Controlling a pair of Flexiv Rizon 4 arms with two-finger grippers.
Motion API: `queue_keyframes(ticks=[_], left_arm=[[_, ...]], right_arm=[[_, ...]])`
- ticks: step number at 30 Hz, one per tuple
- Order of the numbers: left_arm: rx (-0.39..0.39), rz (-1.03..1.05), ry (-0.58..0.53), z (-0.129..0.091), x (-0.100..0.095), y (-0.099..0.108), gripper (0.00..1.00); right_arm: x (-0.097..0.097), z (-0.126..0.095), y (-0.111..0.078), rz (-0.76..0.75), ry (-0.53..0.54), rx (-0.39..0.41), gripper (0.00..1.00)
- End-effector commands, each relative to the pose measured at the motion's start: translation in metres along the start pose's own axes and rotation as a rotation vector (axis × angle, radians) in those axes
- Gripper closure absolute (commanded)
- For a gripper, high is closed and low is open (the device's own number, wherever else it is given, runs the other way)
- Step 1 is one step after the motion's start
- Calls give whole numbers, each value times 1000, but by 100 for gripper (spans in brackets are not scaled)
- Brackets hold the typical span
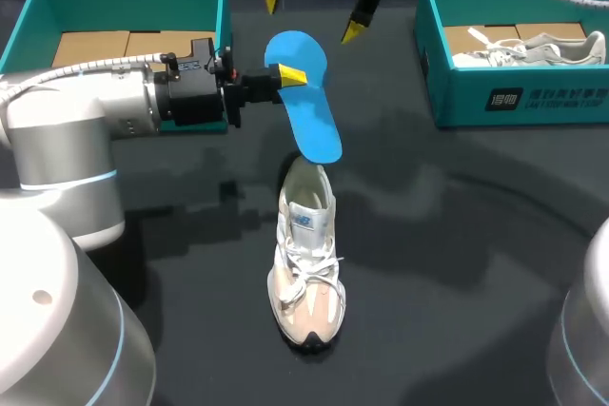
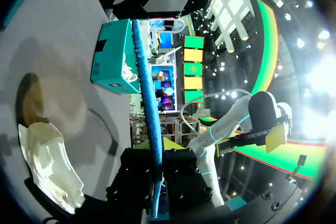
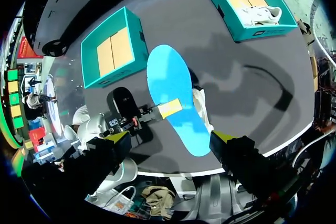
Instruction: Take the shoe out of the shoebox, open the shoe tongue, remove and reinsert the insole, then place the shoe into the shoebox
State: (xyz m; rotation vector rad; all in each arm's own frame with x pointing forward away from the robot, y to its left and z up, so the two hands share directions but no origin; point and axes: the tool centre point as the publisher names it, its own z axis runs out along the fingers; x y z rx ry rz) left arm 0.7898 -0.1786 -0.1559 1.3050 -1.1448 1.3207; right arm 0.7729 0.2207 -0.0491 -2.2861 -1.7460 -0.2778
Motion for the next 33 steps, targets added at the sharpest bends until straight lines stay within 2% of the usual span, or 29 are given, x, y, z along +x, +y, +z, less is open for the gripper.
queue_keyframes(ticks=[1,17,33], left_arm=[[2,0,-1,1,0,0,100],[2,0,-1,1,0,0,100],[2,0,-1,1,0,0,100]], right_arm=[[-11,8,-3,6,535,-1,0],[-37,30,-1,-14,882,-2,0],[-43,36,6,-25,1067,37,0]])
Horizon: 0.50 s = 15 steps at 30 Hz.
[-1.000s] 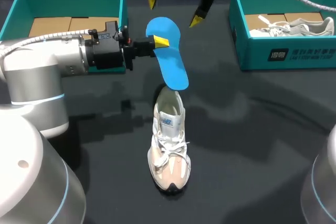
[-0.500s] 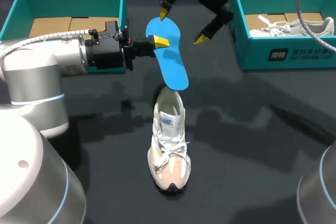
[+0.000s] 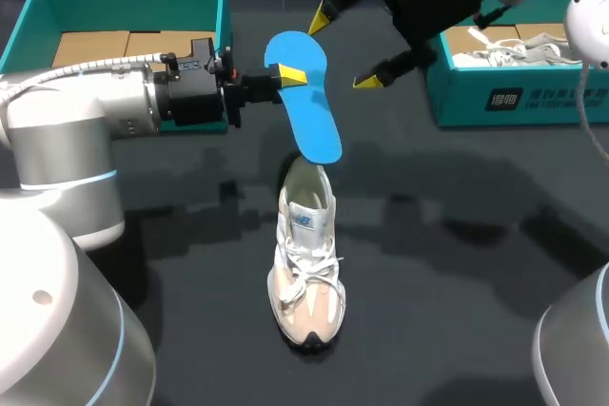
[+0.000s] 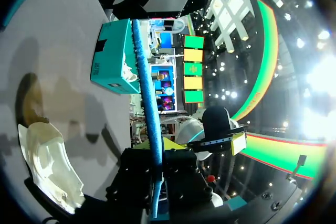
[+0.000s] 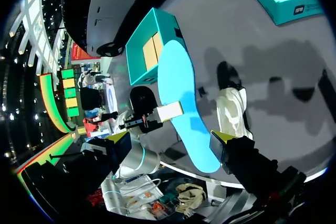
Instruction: Take the shoe out of the shoebox, open the shoe tongue, remove and reinsert the insole, then place the shoe into the shoebox
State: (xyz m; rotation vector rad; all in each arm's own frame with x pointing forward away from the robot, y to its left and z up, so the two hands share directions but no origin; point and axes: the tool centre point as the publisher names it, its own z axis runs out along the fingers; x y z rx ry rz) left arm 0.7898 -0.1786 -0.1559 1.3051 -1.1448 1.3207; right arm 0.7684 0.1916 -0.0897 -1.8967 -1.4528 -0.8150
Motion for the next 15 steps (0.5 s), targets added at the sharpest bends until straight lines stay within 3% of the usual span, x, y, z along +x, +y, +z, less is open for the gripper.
queue_keyframes(ticks=[1,12,15], left_arm=[[1,0,-1,1,0,0,100],[1,0,-1,1,0,0,100],[37,68,17,0,0,1,100]], right_arm=[[-6,4,0,-12,488,2,0],[-10,6,1,-31,576,2,0],[-11,5,1,-31,590,3,0]])
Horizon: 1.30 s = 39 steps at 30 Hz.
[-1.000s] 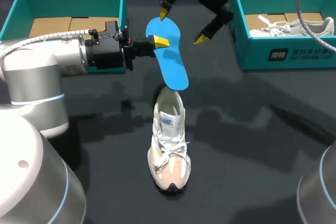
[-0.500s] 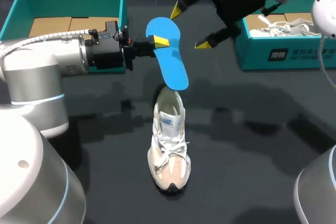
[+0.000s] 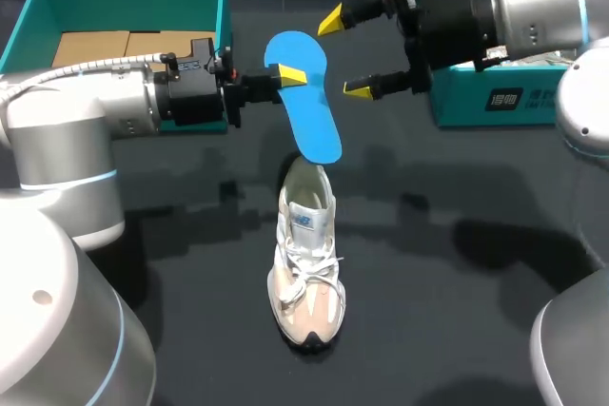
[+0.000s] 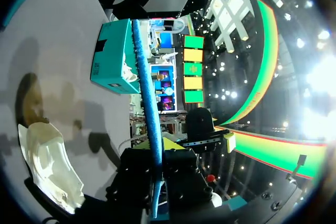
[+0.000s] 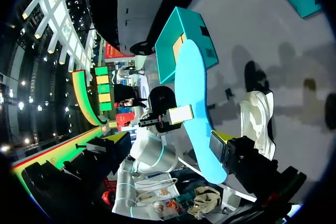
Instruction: Take the shoe out of the shoebox, open the shoe tongue, remove and reinsert the insole, then place the shoe into the shoebox
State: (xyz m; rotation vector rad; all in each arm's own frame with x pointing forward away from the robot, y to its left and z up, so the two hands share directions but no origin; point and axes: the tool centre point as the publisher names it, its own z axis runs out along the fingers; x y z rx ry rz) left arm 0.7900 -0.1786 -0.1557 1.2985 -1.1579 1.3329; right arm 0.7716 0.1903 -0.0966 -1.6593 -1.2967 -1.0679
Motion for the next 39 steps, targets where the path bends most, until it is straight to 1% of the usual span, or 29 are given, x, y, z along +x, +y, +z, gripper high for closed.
queue_keyframes(ticks=[1,7,13,17,21,24,25,37,39], left_arm=[[42,89,31,-1,0,3,100],[99,330,82,-8,10,3,100],[111,513,90,-13,22,-5,100],[105,615,77,-17,30,-9,100],[102,702,50,-23,33,-12,100],[67,778,7,-27,37,-16,100],[45,843,-31,-30,37,-19,100],[45,843,-31,-30,37,-19,100],[66,892,-33,-30,34,-24,100]], right_arm=[[-6,0,-3,-1,290,-4,0],[-8,-3,-1,3,303,-4,0],[-9,-4,1,2,320,-4,0],[-14,-6,1,28,342,-11,0],[-15,-6,1,29,344,-11,0],[-15,-6,1,29,344,-11,0],[-15,-6,1,29,344,-11,0],[-15,-6,1,29,344,-11,0],[-15,-6,1,29,344,-11,0]])
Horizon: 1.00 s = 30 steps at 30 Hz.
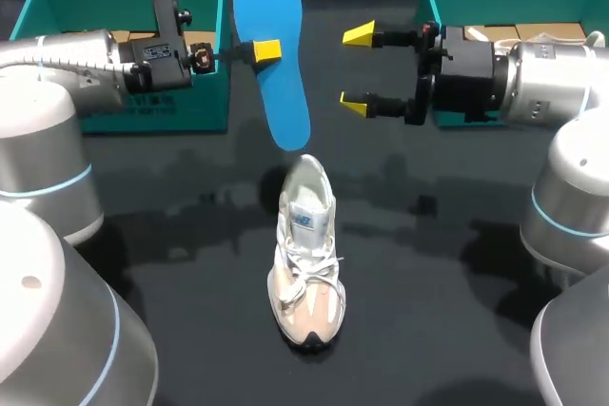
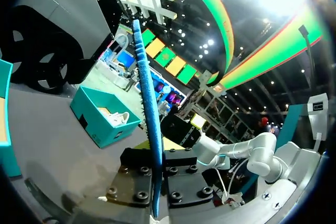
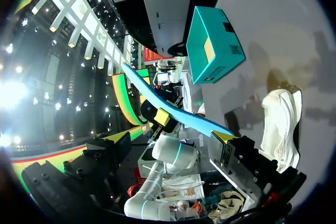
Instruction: Take the shoe out of the shoebox, open the shoe tongue, remove and reinsert the insole, then place the shoe into the shoebox
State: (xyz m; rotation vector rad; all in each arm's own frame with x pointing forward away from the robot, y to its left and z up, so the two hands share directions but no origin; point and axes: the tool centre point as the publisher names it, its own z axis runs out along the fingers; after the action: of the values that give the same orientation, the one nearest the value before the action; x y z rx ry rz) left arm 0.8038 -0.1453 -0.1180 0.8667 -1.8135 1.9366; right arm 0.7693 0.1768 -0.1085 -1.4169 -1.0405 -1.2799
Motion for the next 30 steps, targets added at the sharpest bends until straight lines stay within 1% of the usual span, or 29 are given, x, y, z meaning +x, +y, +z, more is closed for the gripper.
queue_keyframes(ticks=[1,2,3,4,8,9,12,27,28,30], left_arm=[[20,81,21,-1,-8,-3,100],[36,117,7,-3,-8,-4,100],[50,190,40,-6,-7,-6,100],[63,235,30,-8,-6,-7,100],[112,413,37,-15,1,-9,100],[137,489,40,-17,4,-10,100],[159,616,35,-22,9,-11,100],[159,616,35,-22,9,-11,100],[185,661,35,-21,9,-10,100],[206,753,40,-21,9,-9,100]], right_arm=[[0,3,0,1,-2,-2,0],[0,3,0,1,-2,-2,0],[0,3,0,1,-2,-2,0],[0,3,0,1,-2,-2,0],[0,3,0,1,-2,-2,0],[0,3,0,1,-2,-2,0],[0,3,0,1,-2,-2,0],[0,3,0,1,-2,-2,0],[0,3,0,1,-2,-2,0],[0,3,0,1,-2,-2,0]])
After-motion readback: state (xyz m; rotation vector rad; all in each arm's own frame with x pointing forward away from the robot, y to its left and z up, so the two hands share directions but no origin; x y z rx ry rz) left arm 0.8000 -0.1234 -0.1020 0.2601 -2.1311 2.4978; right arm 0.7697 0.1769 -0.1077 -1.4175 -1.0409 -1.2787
